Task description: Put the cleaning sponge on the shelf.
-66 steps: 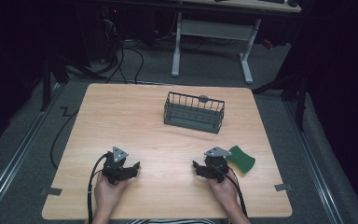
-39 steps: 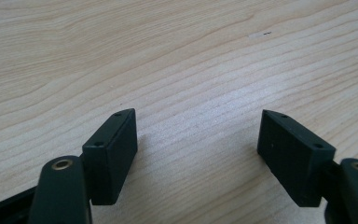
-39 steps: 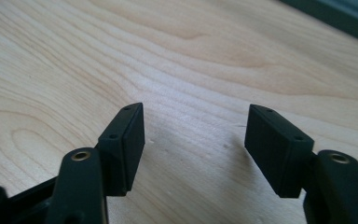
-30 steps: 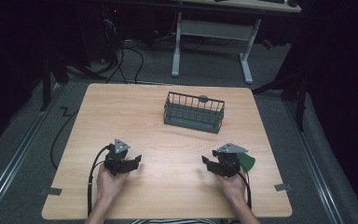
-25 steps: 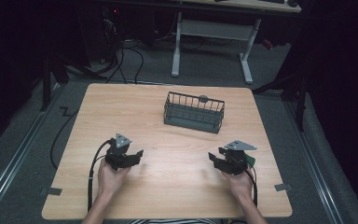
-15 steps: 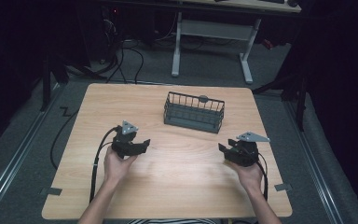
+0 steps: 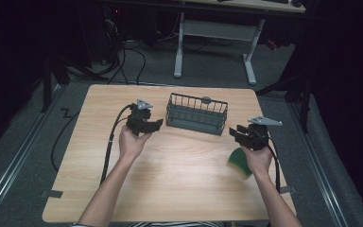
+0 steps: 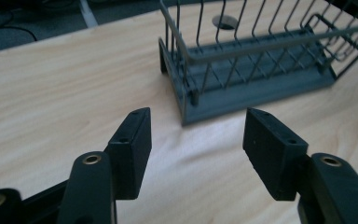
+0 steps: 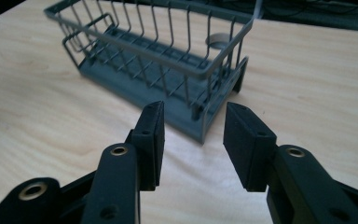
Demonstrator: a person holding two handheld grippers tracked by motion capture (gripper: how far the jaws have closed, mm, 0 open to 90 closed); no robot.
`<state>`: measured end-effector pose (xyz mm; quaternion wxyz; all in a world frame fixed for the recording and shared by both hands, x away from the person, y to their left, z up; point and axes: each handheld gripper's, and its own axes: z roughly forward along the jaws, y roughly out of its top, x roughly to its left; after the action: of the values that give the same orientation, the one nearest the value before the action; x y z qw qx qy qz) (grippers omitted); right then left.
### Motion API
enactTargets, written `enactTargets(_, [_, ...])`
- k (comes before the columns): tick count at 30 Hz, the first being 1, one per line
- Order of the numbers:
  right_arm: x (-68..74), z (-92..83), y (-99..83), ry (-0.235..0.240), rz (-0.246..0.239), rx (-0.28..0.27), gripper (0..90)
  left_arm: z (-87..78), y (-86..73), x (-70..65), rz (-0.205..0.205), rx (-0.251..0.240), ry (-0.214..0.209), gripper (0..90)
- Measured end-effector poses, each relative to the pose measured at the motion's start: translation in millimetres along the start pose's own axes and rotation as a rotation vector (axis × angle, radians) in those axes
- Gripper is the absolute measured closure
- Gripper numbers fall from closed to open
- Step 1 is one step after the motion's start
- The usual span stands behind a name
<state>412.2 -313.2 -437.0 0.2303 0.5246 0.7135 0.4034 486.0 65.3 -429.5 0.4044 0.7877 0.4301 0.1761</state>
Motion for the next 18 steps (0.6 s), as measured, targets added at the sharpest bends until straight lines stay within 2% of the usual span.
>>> enactTargets(4, [-6.0,9.2,10.3,0.008,0.013,-0.012,64.2,12.0,14.4,-1.8,-0.019,-0.011,0.016,44.3])
enactTargets(6, [-8.4,15.5,15.3,0.011,0.016,0.003,64.5,15.1,17.9,-1.8,-0.023,-0.008,0.020,44.9])
enactTargets(8, [-9.9,21.3,19.2,0.000,0.021,0.001,64.6,23.8,27.1,-2.8,-0.027,-0.014,0.048,45.6])
enactTargets(9, [-10.7,23.8,20.2,-0.005,0.030,-0.006,64.6,27.0,29.8,-2.5,-0.038,-0.012,0.049,45.7])
enactTargets(13, [-14.9,34.5,24.1,-0.019,0.055,0.012,64.4,36.1,34.8,-1.3,-0.060,-0.017,0.056,46.7])
enactTargets(14, [-15.7,36.1,24.9,-0.024,0.060,0.012,64.3,40.4,34.9,1.2,-0.097,-0.036,0.052,48.3])
enactTargets(18, [-17.7,41.1,27.2,-0.030,0.087,-0.006,64.0,47.4,34.1,3.7,-0.124,-0.043,0.054,51.4])
